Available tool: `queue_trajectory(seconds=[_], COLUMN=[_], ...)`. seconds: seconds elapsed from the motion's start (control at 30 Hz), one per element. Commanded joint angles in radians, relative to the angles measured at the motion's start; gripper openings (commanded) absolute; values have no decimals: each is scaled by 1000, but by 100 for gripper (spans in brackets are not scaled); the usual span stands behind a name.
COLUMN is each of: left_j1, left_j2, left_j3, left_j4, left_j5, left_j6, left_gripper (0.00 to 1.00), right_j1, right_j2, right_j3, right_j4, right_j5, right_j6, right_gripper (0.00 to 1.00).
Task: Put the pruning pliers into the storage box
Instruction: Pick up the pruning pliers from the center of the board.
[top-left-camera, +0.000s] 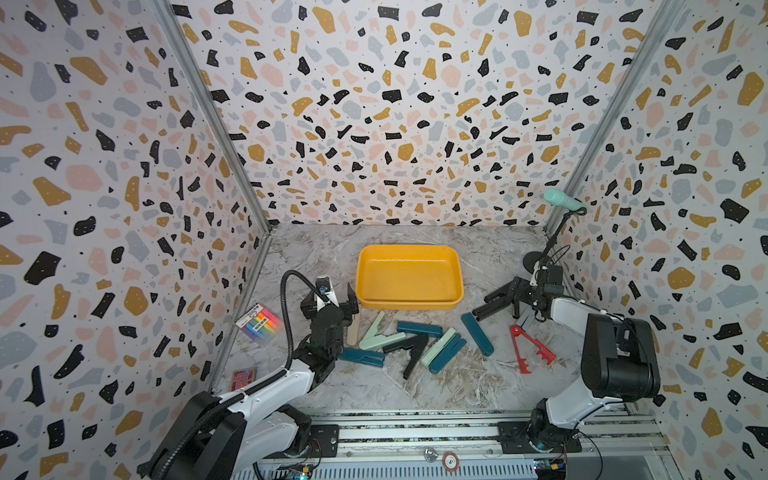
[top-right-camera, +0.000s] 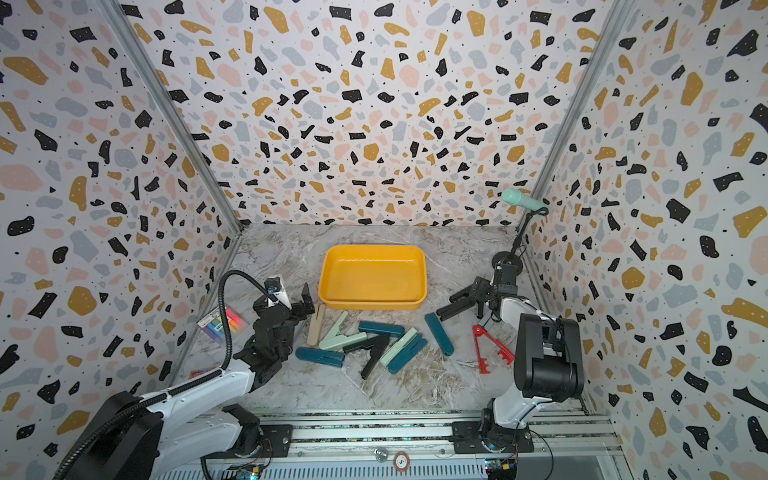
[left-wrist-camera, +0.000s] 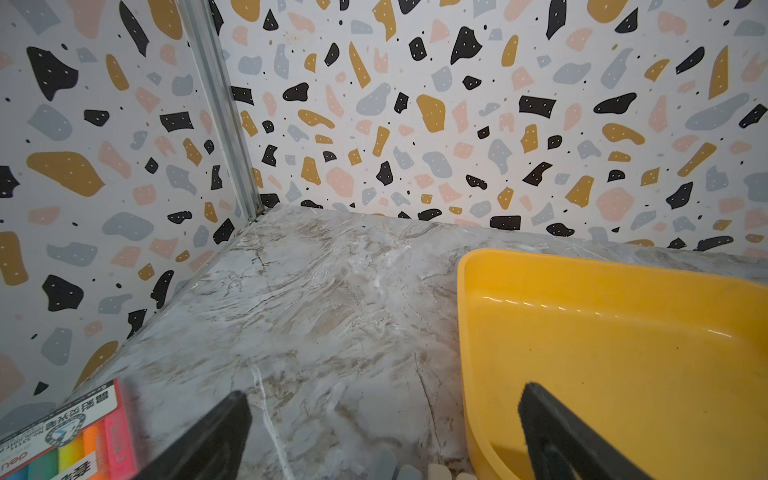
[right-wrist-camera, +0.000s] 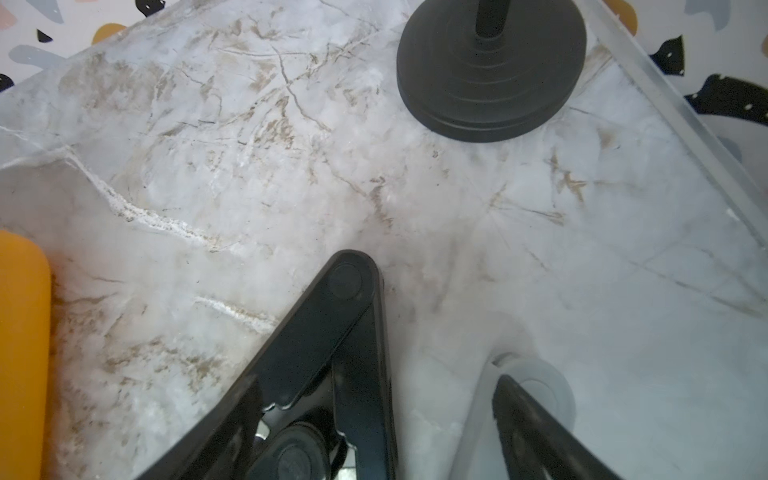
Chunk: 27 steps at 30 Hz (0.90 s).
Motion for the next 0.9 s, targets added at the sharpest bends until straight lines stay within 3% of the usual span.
queue_trajectory(seconds=[0.0, 0.2, 0.5, 0.87], left_j1=[-6, -7, -6, -6], left_j2=[-12, -35, -41, -59], left_j3=[7, 4, 6, -11], left_j4=[44, -8, -16, -10], left_j5=[-1, -39, -57, -66], left_j6=[18, 28, 47, 72], left_gripper=[100, 99, 99, 100], right_j1=[15, 99, 142, 234], right_j2=[8, -10, -95, -25], right_j3=[49, 75, 16, 31], right_j4=[-63, -183, -244, -292], right_j5=[-38, -13, -23, -29], right_j6=[35, 134, 262, 325], right_gripper=[86, 86, 87, 80])
